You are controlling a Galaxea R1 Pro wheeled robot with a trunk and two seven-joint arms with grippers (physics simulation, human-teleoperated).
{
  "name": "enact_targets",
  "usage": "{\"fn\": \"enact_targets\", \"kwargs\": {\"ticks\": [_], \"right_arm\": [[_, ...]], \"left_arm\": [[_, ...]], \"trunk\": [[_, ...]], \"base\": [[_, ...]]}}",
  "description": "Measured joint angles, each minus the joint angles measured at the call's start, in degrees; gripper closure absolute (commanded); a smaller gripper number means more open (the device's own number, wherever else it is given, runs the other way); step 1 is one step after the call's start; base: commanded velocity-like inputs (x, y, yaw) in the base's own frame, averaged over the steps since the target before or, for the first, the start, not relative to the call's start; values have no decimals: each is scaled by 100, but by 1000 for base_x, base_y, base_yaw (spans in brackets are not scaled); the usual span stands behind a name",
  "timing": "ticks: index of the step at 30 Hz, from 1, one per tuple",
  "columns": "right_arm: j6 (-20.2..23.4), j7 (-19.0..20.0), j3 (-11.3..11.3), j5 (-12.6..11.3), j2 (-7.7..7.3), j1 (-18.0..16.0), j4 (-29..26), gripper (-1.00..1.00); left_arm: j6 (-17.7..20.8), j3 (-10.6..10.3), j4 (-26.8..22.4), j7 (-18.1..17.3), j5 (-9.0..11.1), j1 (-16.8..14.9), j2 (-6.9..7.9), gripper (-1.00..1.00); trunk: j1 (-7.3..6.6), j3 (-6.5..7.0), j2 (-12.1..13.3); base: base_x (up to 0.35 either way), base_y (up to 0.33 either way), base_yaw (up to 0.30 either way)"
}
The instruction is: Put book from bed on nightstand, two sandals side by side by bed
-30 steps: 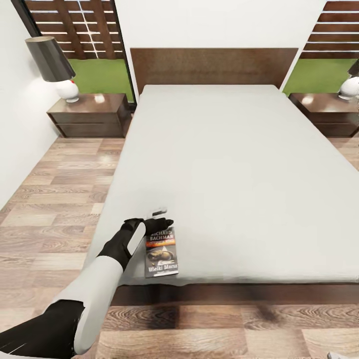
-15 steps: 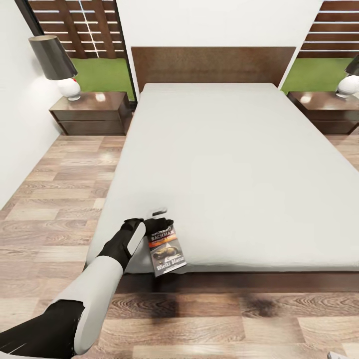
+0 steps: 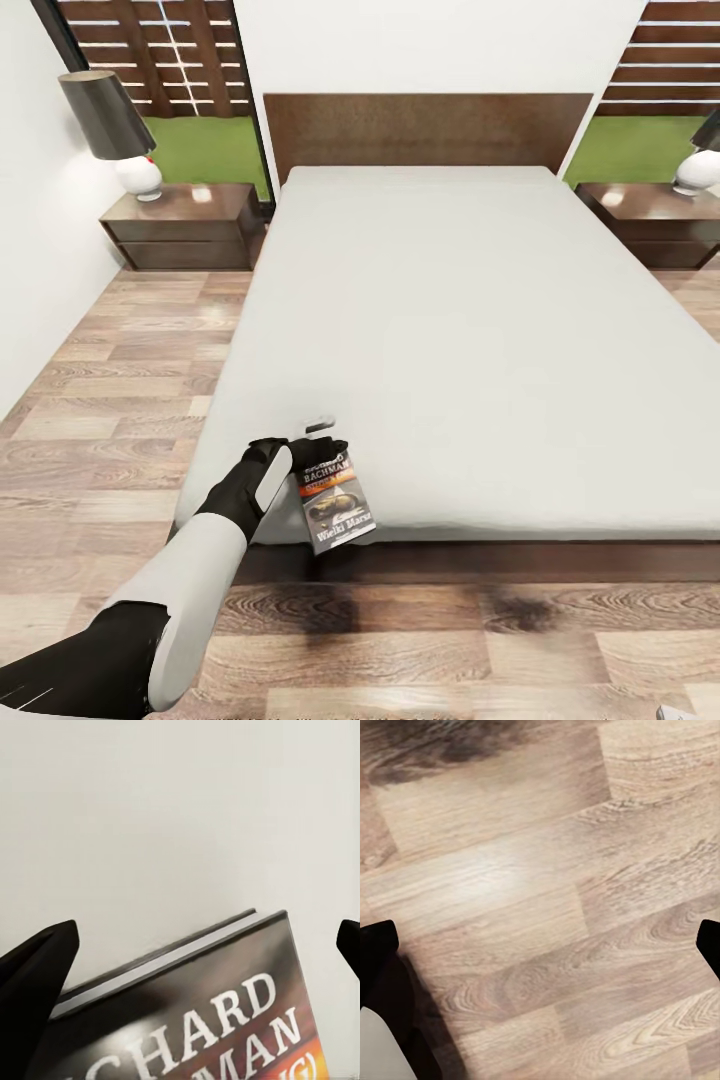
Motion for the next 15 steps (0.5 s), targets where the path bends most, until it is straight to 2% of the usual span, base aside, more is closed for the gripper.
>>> {"fn": "enact_targets", "kwargs": {"ticks": [8, 15], "right_arm": [[0, 0, -1, 0, 0, 0, 0, -100], [0, 0, -1, 0, 0, 0, 0, -100]], "left_arm": [[0, 5, 0, 2, -3, 0, 0, -100], [15, 4, 7, 22, -33, 8, 0, -100]], "trunk": [[-1, 0, 0], [-154, 124, 279]], "base": [[-8, 0, 0], [0, 0, 0]]}}
